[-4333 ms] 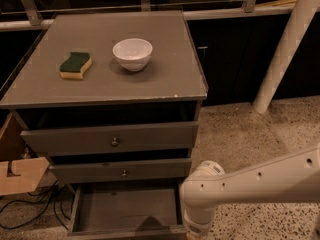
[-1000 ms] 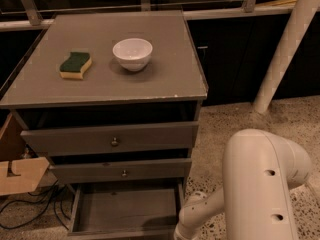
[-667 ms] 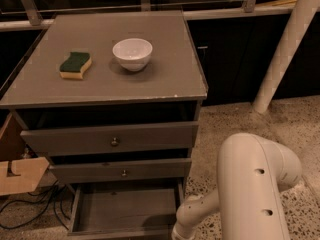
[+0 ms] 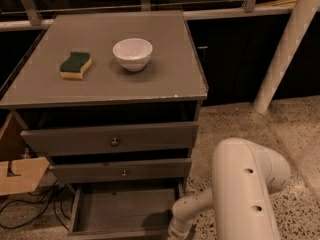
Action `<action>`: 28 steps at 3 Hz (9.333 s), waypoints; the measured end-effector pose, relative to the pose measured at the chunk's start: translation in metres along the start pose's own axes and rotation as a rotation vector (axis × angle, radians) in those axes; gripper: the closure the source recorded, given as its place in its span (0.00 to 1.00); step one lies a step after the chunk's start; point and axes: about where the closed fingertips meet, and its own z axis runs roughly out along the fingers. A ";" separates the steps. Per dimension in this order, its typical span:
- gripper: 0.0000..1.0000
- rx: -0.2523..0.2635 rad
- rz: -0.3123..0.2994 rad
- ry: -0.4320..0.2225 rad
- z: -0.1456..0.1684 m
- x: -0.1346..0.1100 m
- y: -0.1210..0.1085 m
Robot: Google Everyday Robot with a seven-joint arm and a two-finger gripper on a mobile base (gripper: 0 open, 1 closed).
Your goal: Close bottom drawer
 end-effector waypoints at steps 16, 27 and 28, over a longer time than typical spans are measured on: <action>0.39 0.197 -0.110 -0.123 -0.027 -0.094 -0.022; 0.82 0.343 -0.075 -0.189 -0.039 -0.128 -0.061; 0.58 0.343 -0.075 -0.189 -0.039 -0.128 -0.061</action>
Offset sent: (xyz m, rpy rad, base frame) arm 0.0097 0.0043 -0.0028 0.0084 -0.0134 0.0079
